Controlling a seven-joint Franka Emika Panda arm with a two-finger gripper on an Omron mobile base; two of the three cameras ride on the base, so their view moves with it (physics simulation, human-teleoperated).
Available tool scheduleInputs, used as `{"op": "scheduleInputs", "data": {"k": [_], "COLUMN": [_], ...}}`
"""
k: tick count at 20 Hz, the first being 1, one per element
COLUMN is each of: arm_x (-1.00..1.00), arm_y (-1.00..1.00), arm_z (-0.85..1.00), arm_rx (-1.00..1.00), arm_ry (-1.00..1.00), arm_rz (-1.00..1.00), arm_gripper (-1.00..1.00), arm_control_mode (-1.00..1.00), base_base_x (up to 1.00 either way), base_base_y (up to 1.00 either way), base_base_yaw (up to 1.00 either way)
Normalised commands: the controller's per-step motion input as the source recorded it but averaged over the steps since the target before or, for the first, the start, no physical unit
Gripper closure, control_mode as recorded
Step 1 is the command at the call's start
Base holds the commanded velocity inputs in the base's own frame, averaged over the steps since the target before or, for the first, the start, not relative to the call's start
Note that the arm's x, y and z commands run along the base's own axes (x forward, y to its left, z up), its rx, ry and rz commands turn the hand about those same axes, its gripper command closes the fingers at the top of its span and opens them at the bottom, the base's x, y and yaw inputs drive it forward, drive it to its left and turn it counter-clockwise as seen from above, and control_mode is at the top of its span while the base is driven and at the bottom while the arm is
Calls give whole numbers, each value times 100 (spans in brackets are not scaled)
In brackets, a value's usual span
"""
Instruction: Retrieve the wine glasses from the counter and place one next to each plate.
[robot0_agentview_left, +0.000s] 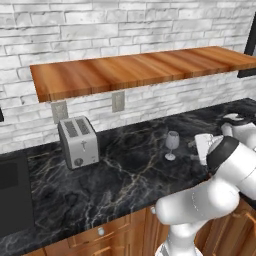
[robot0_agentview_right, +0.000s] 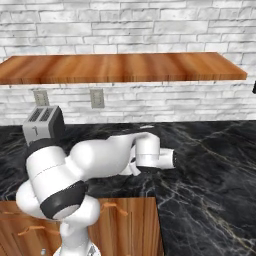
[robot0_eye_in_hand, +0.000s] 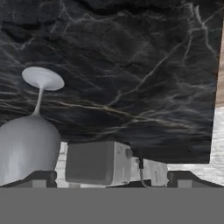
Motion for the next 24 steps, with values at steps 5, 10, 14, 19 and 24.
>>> {"op": "scheduleInputs", "data": {"k": [5,10,14,19,24], "arm_x": [54,57,57,22,12], "arm_y": [-3,-9,-16,-49,-37], "arm_z": [-24,-29,-23,-24,-22], "arm_rx": [0,0,0,4,4], "arm_ry": [3,2,0,0,0], "arm_rz": [5,7,6,7,8], "arm_gripper": [-100,-100,-100,-100,-100], "arm_control_mode": [-100,-100,-100,-100,-100], "base_base_x": [0,0,0,0,0], "base_base_y": [0,0,0,0,0], "base_base_yaw": [0,0,0,0,0]}}
